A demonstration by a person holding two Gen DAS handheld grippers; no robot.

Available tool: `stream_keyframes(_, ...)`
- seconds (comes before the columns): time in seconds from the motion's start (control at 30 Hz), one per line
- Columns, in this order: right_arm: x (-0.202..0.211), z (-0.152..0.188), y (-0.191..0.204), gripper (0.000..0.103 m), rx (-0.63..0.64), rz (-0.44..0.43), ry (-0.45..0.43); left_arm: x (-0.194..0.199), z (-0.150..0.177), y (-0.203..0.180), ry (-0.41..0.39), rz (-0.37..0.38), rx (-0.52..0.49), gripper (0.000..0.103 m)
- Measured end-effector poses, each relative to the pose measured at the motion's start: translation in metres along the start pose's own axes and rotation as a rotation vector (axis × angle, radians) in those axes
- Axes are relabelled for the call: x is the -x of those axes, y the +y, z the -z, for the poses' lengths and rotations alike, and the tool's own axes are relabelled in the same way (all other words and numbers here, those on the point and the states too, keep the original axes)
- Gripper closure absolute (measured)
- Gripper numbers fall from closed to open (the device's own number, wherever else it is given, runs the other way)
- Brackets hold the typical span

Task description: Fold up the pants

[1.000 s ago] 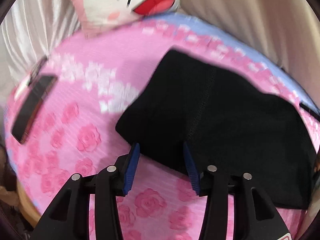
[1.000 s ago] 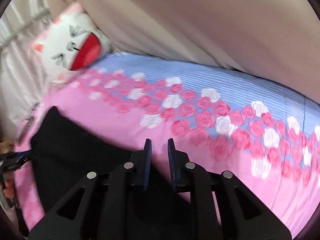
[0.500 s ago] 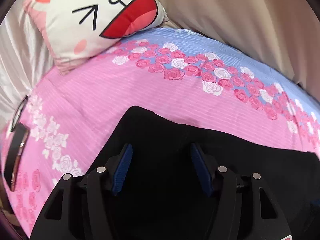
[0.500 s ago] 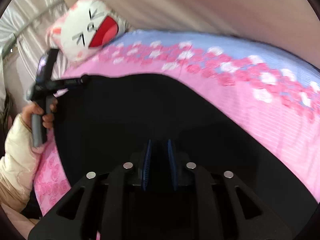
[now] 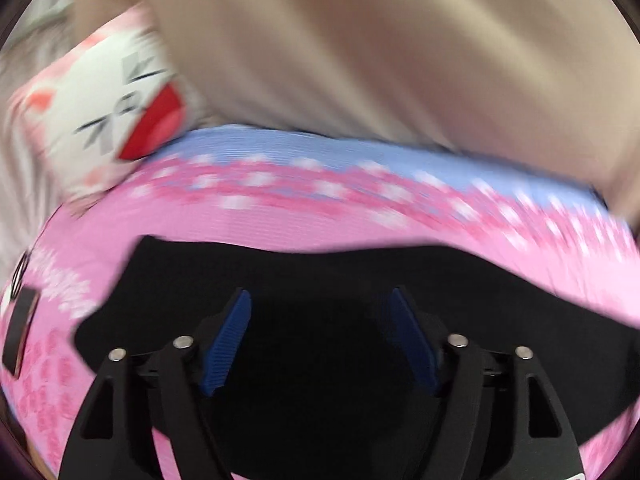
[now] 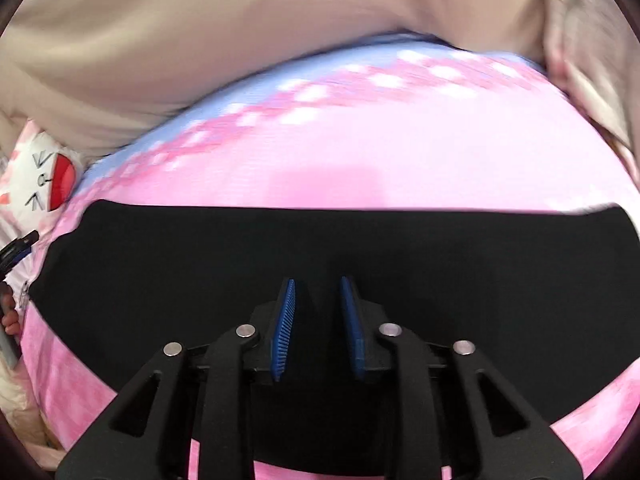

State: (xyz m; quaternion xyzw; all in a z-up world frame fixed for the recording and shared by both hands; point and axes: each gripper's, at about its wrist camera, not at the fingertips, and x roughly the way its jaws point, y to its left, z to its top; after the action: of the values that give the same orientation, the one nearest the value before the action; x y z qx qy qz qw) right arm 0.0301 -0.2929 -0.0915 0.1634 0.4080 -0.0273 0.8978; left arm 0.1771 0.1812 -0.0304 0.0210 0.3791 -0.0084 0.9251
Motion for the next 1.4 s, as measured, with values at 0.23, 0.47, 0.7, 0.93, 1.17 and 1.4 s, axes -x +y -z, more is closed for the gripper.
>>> stream_keyframes(0.23,0.083,0.006,-0.136,0.078,-0.266,0.185,-0.149,-0.004,0.030,-0.061,0.073,-0.036,-0.043,0.030)
stream_keyframes(0.47,0.073,0.029,-0.153,0.055,-0.210,0.132,-0.087,0.025,0.037,-0.120,0.043,0.019,-0.126,0.030)
stream_keyframes(0.7,0.067,0.023,-0.141,0.091,-0.087,0.142,-0.077,0.043,0.048,-0.185,0.050,0.107,-0.226,0.030)
stream_keyframes(0.93,0.066,0.015,-0.185,0.103,-0.077,0.324,-0.012,0.053,0.054,-0.212,0.042,0.117,-0.261,0.028)
stream_keyframes(1.17,0.097,0.000,-0.184,0.098,-0.158,0.066,-0.124,0.036,0.062,-0.219,0.125,0.108,-0.252,0.028)
stream_keyframes(1.4,0.018,-0.042,-0.145,0.059,0.017,0.100,0.012,0.049,0.074,-0.253,0.101,0.176,-0.334,0.027)
